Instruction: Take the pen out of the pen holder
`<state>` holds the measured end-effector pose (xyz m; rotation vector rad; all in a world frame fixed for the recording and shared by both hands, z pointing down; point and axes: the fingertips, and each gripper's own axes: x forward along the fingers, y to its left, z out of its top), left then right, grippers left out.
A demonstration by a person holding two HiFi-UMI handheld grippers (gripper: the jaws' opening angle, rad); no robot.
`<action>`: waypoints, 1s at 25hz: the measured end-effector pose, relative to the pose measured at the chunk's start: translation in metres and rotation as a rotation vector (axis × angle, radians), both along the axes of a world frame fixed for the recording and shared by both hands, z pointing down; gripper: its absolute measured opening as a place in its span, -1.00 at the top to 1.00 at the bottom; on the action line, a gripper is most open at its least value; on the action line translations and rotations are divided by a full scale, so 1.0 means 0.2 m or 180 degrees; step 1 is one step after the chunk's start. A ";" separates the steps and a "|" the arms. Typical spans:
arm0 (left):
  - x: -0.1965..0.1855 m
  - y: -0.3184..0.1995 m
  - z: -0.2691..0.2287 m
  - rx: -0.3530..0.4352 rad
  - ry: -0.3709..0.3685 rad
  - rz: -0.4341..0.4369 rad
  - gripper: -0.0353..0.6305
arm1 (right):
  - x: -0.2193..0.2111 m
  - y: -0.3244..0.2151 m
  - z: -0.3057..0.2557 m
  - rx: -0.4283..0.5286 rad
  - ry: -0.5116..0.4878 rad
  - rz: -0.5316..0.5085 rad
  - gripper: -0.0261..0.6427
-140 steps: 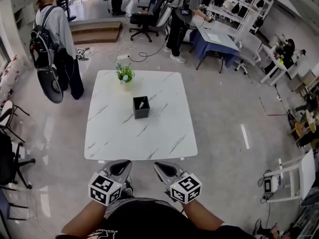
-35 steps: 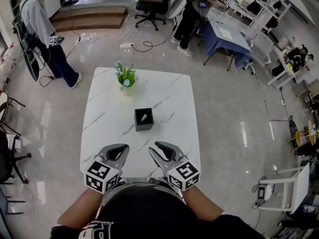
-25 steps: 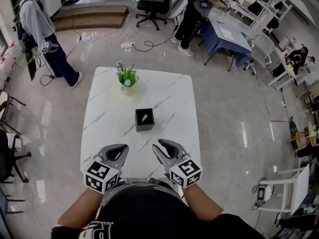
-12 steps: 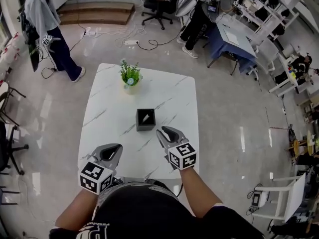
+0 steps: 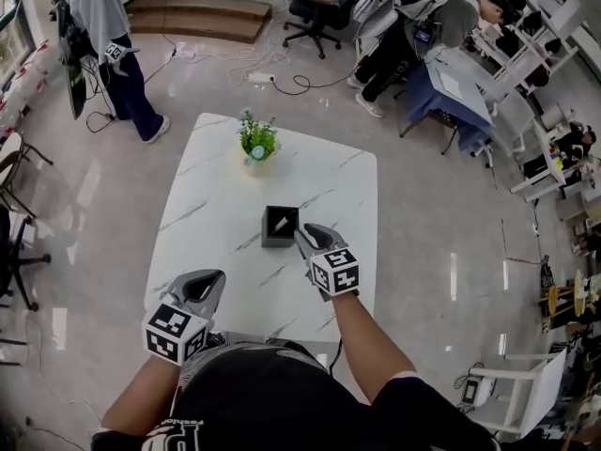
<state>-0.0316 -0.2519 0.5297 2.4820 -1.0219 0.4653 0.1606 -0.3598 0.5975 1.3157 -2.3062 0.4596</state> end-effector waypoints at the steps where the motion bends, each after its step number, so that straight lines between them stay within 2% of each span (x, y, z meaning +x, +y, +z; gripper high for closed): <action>1: -0.01 0.00 0.00 -0.0002 -0.0001 -0.0028 0.72 | 0.00 -0.02 0.01 -0.0013 0.0029 -0.0004 0.65; 8: -0.11 0.01 0.01 -0.0031 -0.0023 -0.0198 0.72 | 0.00 -0.16 0.09 -0.0077 0.0254 -0.0119 0.65; 25: -0.17 0.04 0.05 -0.0130 -0.0045 -0.0339 0.72 | -0.06 -0.31 0.19 -0.0212 0.0377 -0.0266 0.65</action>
